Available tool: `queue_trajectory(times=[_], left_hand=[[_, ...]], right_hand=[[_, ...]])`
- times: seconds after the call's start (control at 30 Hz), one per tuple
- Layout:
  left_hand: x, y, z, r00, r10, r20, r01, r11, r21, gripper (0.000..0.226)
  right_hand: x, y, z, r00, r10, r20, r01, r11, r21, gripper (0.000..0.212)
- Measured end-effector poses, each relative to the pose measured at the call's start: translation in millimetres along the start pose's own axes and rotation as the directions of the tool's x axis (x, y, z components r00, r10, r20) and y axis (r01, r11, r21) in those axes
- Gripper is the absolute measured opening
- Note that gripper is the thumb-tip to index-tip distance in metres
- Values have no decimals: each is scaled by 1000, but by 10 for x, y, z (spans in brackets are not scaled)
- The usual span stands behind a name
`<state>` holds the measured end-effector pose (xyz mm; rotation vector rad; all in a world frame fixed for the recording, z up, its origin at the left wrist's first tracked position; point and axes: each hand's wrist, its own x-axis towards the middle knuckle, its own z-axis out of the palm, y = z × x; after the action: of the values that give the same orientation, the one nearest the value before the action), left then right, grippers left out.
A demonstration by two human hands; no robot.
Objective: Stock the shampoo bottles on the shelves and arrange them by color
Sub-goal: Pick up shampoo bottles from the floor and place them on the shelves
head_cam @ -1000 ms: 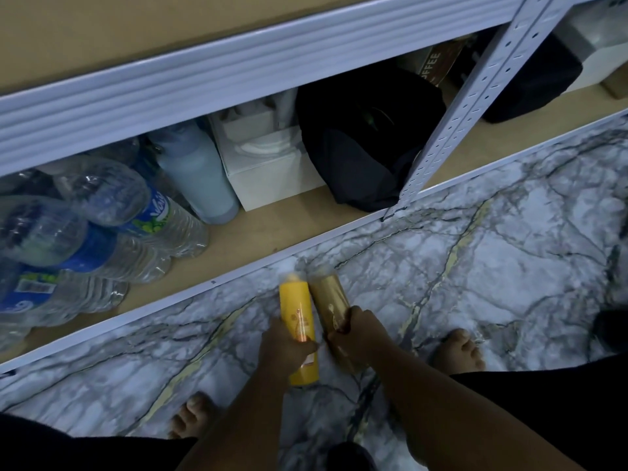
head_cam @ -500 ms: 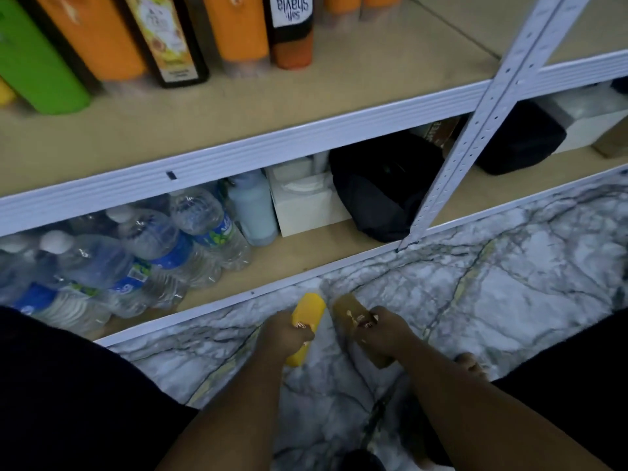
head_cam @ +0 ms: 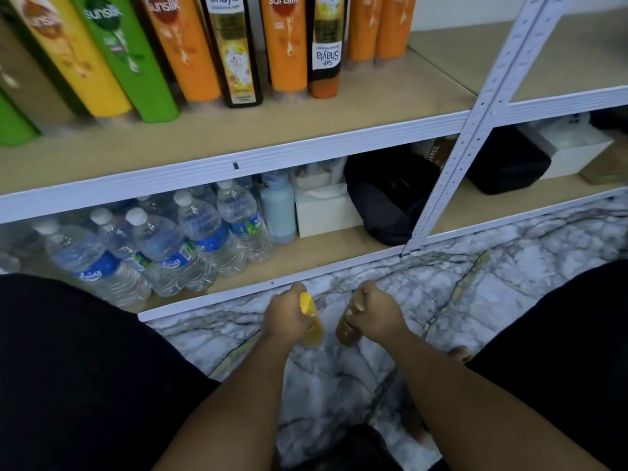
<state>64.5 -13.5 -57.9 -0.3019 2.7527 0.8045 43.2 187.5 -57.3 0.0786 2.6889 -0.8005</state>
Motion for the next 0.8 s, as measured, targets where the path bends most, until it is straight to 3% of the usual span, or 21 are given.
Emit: queue_trajectory(times=[0.23, 0.37, 0.53, 0.8], left_hand=[[-152, -132, 74, 979, 179, 98, -191, 973, 128, 46], [-138, -138, 54, 977, 163, 139, -174, 982, 75, 47], [-154, -168, 81, 973, 122, 198, -136, 989, 58, 51], [-169, -185, 126, 968, 118, 221, -136, 988, 68, 59]], right_hand=[[-174, -57, 101, 996, -72, 52, 70, 997, 32, 57], [-167, -102, 139, 991, -94, 92, 91, 995, 42, 61], [-189, -68, 203, 981, -112, 159, 115, 993, -14, 50], [-183, -84, 230, 986, -93, 135, 100, 994, -50, 46]])
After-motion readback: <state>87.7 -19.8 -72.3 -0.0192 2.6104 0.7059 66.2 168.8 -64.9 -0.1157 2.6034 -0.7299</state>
